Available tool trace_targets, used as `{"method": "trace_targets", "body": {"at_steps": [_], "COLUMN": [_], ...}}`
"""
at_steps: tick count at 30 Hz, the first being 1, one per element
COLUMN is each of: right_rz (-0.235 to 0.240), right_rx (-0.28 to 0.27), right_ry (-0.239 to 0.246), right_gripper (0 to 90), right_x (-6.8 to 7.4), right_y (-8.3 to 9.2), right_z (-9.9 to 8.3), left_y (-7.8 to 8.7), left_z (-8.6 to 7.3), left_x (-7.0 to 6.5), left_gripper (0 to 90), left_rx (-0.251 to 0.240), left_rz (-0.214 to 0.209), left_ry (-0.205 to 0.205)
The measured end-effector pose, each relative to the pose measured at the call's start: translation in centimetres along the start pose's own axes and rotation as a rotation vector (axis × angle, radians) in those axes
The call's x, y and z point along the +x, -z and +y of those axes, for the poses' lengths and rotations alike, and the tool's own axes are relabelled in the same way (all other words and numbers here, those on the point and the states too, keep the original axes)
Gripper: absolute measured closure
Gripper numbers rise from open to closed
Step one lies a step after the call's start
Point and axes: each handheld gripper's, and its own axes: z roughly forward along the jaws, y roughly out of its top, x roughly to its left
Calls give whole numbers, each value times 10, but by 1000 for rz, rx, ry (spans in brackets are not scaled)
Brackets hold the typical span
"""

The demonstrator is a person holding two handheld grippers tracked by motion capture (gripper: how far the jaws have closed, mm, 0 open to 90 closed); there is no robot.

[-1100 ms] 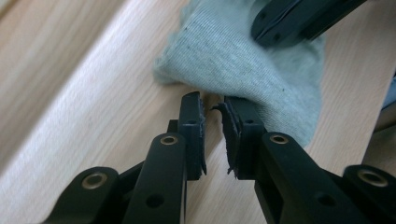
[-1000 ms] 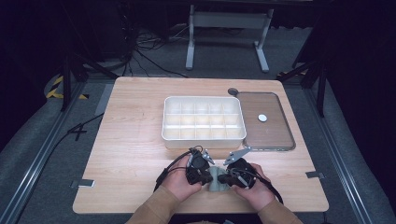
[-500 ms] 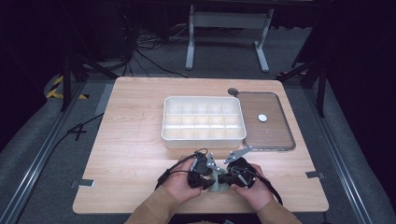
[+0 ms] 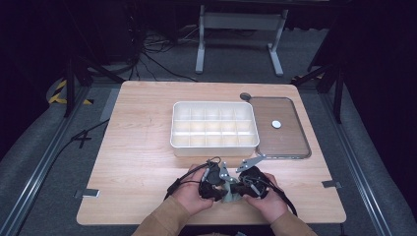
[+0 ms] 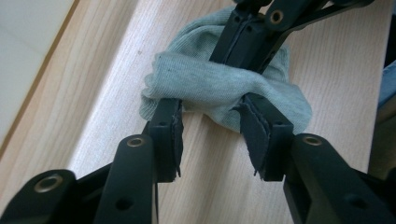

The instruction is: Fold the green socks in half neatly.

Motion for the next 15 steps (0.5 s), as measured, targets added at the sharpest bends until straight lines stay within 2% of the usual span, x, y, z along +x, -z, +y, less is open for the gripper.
{"method": "trace_targets", "body": {"at_steps": [3,5,8,9,12,13,14,15], "right_rz": [-7,-15,-41,-48,-59,-53,-26,-20], "right_rx": [-8,-24,-76,-84,-39,-28,-9,1], "right_ry": [6,4,-20,-42,-99,-117,-125,-120], "right_gripper": [864,864,865,866,870,877,883,886], "right_x": [1,0,-12,-17,-33,-36,-37,-36], "right_y": [11,21,43,48,51,48,44,42], "right_z": [1,2,-1,-3,-12,-15,-17,-17], "left_y": [3,4,3,3,3,3,3,3], "left_z": [-2,-2,-2,-2,-2,-1,-1,0], "left_x": [2,2,2,2,3,2,2,1], "left_gripper": [579,580,580,580,578,578,578,576], "left_rx": [-9,-10,-5,-9,-6,-4,-6,-6], "left_rz": [3,6,4,4,2,4,3,7], "left_ry": [19,16,27,28,15,18,13,-3]}}
